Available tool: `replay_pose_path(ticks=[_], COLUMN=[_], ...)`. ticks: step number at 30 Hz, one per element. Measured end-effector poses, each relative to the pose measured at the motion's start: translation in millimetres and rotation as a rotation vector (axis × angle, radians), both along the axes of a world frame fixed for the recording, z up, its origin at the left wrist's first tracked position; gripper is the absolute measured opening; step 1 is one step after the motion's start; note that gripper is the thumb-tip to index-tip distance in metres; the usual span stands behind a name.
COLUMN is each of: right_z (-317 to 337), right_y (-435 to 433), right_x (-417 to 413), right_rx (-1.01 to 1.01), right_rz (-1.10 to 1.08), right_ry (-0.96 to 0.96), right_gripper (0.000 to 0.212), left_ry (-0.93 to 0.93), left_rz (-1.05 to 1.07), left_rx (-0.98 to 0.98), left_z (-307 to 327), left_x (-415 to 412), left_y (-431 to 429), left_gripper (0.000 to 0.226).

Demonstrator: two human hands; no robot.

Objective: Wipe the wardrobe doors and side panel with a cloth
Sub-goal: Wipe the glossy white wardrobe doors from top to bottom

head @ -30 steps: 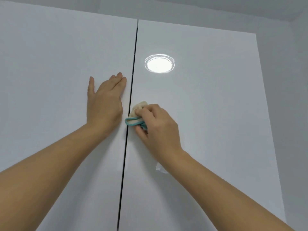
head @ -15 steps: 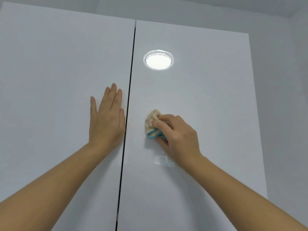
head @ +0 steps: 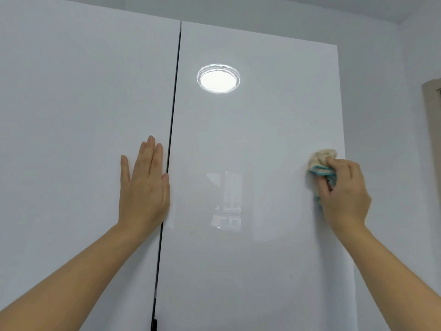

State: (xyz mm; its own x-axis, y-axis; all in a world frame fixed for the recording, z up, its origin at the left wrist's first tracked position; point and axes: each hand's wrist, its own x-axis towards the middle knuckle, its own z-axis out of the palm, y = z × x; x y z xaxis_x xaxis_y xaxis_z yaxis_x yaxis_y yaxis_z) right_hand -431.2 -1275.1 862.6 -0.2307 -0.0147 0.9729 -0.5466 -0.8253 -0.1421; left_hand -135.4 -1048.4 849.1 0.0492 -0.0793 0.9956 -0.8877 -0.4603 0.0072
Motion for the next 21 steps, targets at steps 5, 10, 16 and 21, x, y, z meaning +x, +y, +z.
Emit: replay_pose_path(ticks=[5, 10, 16, 21], right_z=[-9, -18, -31, -32], right_y=[-15, -13, 9, 36], right_x=[-19, -20, 10, 39], right_rx=[0.167, 0.250, 0.162, 0.151], right_rz=[-0.016, 0.043, 0.145, 0.263], right_ry=[-0.110, -0.214, -0.173, -0.189], right_gripper=[0.030, 0.031, 0.030, 0.032], left_ry=[-0.017, -0.025, -0.036, -0.056], left_rz=[0.009, 0.002, -0.013, -0.016], left_rx=[-0.007, -0.025, -0.044, -0.055], left_z=[-4, -5, -4, -4], left_x=[4, 6, 5, 7], left_y=[1, 0, -2, -2], left_gripper=[0.058, 0.055, 0.053, 0.052])
